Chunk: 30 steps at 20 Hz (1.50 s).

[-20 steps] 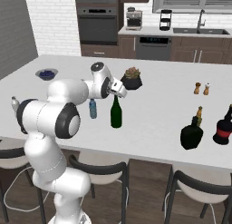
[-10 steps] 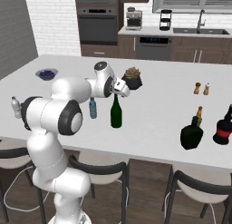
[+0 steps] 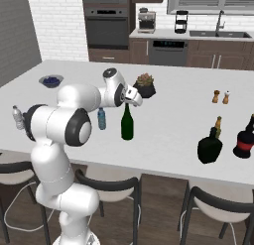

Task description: Move the plastic bottles in the middle to the plastics group, and the glass bottles in the middle to the glass group.

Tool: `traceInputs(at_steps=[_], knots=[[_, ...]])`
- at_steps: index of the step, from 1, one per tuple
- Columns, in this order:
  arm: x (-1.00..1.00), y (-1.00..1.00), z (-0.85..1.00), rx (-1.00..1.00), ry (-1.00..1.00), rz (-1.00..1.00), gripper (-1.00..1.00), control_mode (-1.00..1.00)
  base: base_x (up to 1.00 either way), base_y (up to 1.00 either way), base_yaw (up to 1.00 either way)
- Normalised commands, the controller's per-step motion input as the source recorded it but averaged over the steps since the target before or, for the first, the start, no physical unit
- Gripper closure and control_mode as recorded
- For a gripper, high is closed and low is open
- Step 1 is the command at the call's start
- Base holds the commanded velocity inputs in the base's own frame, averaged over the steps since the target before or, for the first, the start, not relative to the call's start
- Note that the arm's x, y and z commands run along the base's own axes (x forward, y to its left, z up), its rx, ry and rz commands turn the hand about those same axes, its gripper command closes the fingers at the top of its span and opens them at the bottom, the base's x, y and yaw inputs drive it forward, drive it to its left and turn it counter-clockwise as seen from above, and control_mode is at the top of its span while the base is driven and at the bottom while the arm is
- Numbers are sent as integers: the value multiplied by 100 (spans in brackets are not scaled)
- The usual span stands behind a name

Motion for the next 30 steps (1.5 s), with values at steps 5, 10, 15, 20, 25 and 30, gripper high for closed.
traceInputs(at_steps=[5, 10, 15, 20, 25, 30], knots=[[0, 0, -15, 0, 0, 0, 100, -100, 0, 0, 0], [-1, 0, -16, 0, 0, 0, 100, -100, 0, 0, 0], [-7, -2, 5, 0, 0, 0, 100, -100, 0, 0, 0], [-23, -15, 30, 0, -3, -1, 100, -100, 0, 0, 0], [-41, -55, 37, 0, -6, -6, 100, -100, 0, 0, 0], [-53, -70, 20, 0, -9, -6, 100, -100, 0, 0, 0]])
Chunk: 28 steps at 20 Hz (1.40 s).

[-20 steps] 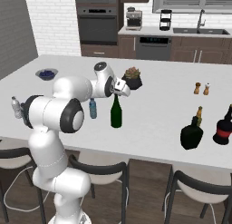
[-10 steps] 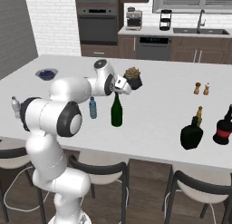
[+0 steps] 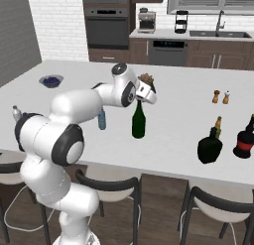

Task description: Move the plastic bottles in the middle to the plastics group, and the glass bottles in the middle to the glass group.

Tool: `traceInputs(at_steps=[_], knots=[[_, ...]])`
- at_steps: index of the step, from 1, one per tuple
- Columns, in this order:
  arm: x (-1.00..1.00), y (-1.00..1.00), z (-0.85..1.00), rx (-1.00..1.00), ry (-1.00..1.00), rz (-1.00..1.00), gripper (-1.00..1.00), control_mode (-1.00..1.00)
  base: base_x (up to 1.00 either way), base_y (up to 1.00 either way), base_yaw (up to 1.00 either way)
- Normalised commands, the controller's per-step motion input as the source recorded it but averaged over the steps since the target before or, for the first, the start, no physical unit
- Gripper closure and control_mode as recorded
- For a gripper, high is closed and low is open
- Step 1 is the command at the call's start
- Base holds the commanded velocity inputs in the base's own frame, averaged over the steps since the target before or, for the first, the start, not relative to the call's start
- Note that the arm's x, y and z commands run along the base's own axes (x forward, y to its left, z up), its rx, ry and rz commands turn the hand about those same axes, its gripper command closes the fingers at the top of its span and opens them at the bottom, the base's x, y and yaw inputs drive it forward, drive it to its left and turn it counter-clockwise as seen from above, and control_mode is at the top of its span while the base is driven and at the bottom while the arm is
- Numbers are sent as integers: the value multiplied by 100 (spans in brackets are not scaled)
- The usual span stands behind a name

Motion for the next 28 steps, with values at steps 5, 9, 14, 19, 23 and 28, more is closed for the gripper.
traceInputs(at_steps=[5, 9, 14, 19, 23, 28], knots=[[-41, -77, 11, -4, -10, 0, 100, -100, 0, 0, 0], [-26, -85, 2, -2, -1, 0, 100, -100, 0, 0, 0], [-29, -87, 0, 0, 0, 0, 100, -100, 0, 0, 0], [-4, -75, 0, 0, 4, 0, 100, -100, 0, 0, 0], [-1, -30, -17, 0, 7, 0, 100, -100, 0, 0, 0], [-1, -24, -27, 0, 0, 0, 100, -100, 0, 0, 0]])
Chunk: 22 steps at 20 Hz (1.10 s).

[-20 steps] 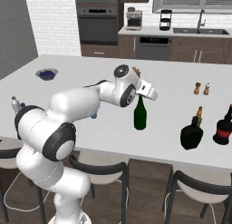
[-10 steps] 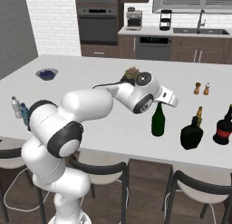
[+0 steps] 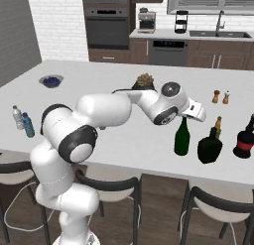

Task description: Move the plastic bottles in the middle to the plastics group, and the glass bottles in the middle to the glass group.

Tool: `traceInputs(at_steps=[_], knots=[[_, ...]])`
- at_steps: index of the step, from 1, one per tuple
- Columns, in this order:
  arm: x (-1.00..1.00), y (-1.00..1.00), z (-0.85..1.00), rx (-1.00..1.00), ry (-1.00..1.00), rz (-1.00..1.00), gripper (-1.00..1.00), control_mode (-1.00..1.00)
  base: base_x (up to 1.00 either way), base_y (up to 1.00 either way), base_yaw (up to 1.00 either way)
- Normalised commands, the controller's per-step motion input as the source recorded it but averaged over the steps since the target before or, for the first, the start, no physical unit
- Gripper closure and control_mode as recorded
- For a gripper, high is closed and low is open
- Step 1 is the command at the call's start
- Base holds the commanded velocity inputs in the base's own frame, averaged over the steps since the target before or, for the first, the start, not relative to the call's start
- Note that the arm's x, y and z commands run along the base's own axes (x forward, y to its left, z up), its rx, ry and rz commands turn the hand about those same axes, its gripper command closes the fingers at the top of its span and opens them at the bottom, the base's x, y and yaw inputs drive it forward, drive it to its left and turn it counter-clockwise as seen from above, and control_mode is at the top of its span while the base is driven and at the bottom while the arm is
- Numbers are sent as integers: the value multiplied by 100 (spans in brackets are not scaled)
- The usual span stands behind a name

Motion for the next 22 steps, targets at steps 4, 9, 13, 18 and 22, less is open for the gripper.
traceInputs(at_steps=[4, 9, 13, 18, 22], knots=[[6, -20, -35, -2, 0, 0, 100, -100, 0, 0, 0], [13, -18, -33, -1, 0, -1, 100, -100, 0, 0, 0], [24, -28, -25, -2, 1, -2, 100, -100, 0, 0, 0], [15, -35, -18, 0, 1, 0, 100, -100, 0, 0, 0], [-31, 1, -39, 0, 0, 0, 100, -100, 0, 0, 0]])
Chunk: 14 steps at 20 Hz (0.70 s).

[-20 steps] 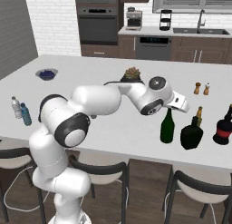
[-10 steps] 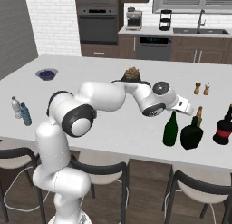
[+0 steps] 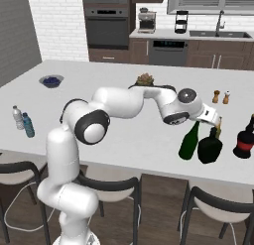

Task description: Move the plastic bottles in the middle to the plastics group, and the glass bottles in the middle to the glass group.

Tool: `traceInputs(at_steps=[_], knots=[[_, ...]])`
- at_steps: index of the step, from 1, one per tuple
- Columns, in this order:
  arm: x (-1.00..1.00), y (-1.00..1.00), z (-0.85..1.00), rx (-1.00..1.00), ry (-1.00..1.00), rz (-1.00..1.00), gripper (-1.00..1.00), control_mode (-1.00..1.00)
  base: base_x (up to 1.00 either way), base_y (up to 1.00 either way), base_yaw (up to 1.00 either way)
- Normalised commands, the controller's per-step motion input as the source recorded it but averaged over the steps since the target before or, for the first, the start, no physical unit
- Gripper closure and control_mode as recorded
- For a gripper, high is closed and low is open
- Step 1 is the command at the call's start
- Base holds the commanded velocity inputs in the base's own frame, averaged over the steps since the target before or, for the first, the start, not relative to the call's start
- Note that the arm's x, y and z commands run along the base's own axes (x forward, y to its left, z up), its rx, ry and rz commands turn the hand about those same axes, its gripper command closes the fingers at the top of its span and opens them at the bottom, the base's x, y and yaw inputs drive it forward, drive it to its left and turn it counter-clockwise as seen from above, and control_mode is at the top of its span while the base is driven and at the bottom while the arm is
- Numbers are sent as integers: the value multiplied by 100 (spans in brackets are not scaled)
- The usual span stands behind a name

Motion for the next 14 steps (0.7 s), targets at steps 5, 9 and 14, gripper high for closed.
traceInputs(at_steps=[5, 9, 14], knots=[[-48, 23, -47, 0, 0, 0, 100, -100, 0, 0, 0], [-30, 42, -45, 0, 0, 0, 100, -100, 0, 0, 0], [-6, 34, -47, 0, 0, 0, 100, -100, 0, 0, 0]])
